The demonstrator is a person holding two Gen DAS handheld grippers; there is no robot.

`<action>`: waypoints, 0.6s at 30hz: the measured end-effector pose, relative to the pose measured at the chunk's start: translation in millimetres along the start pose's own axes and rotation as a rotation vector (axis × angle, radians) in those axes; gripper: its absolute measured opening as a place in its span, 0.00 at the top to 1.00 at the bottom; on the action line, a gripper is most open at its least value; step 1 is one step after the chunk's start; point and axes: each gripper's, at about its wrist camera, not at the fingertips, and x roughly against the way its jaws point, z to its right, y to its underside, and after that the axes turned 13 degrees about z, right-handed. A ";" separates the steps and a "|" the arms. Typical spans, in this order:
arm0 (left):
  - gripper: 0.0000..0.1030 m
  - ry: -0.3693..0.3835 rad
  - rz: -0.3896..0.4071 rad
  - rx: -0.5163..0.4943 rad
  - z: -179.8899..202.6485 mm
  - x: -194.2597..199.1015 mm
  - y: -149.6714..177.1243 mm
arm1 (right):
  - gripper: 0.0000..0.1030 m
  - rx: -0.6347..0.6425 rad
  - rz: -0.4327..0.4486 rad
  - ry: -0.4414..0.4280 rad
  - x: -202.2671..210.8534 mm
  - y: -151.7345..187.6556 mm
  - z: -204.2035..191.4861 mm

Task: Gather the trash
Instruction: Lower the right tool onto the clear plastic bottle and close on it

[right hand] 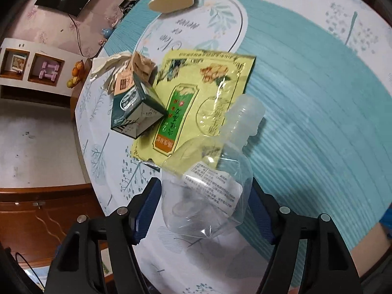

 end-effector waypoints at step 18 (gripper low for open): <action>0.18 0.018 -0.048 0.135 27.1 -63.1 -71.1 | 0.33 0.206 0.150 -0.067 53.6 -89.1 -0.8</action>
